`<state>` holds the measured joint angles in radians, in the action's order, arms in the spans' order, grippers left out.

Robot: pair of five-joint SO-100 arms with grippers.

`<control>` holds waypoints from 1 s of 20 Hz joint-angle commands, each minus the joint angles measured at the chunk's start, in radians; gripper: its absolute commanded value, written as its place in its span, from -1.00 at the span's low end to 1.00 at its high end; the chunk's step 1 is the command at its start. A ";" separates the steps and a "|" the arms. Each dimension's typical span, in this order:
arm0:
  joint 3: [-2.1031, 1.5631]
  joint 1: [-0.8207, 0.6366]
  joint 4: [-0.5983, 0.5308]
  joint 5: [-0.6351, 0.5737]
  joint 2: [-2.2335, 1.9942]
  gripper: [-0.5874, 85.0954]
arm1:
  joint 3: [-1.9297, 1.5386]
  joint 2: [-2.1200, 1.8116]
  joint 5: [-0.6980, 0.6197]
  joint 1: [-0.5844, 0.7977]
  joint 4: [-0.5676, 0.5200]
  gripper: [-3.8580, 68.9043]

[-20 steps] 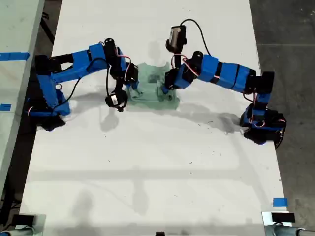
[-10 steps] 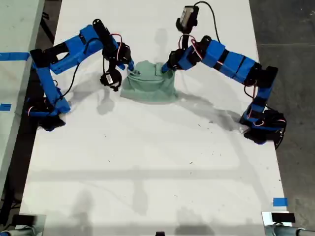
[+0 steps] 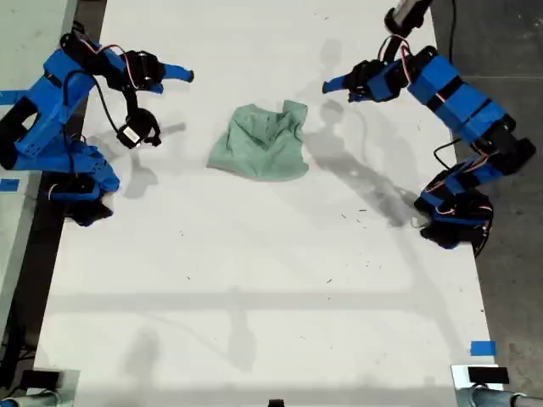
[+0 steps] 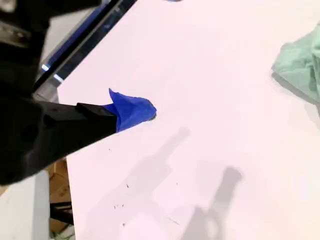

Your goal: Fold tshirt

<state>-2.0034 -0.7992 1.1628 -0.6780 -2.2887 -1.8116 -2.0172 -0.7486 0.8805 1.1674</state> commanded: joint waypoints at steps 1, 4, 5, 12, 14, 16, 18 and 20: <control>-0.250 0.100 -0.087 0.031 -0.296 -0.60 | -0.307 -0.328 0.077 -0.055 -0.064 -0.46; -0.578 0.229 -0.179 0.084 -0.655 -0.98 | -0.657 -0.643 0.227 -0.146 -0.087 -0.94; -0.672 0.259 -0.160 0.149 -0.755 -0.98 | -0.752 -0.738 0.275 -0.179 -0.081 -0.94; -1.011 0.449 -0.055 0.259 -1.039 -0.98 | -1.198 -1.356 0.652 -0.426 0.041 -0.94; -1.012 0.410 0.155 0.259 -1.039 -0.95 | -1.200 -1.356 0.595 -0.420 0.044 -0.92; -1.014 0.379 0.227 0.224 -1.040 -0.97 | -1.198 -1.356 0.247 -0.426 0.049 -0.92; -1.014 0.371 0.227 0.213 -1.042 -0.97 | -1.192 -1.356 0.146 -0.446 0.064 -0.93; -1.014 0.370 0.227 0.213 -1.042 -0.97 | -1.192 -1.356 0.146 -0.446 0.064 -0.93</control>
<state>-3.0235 -0.4111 1.3300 -0.4571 -3.3318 -3.0235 -3.3656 -0.5691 0.4357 1.2303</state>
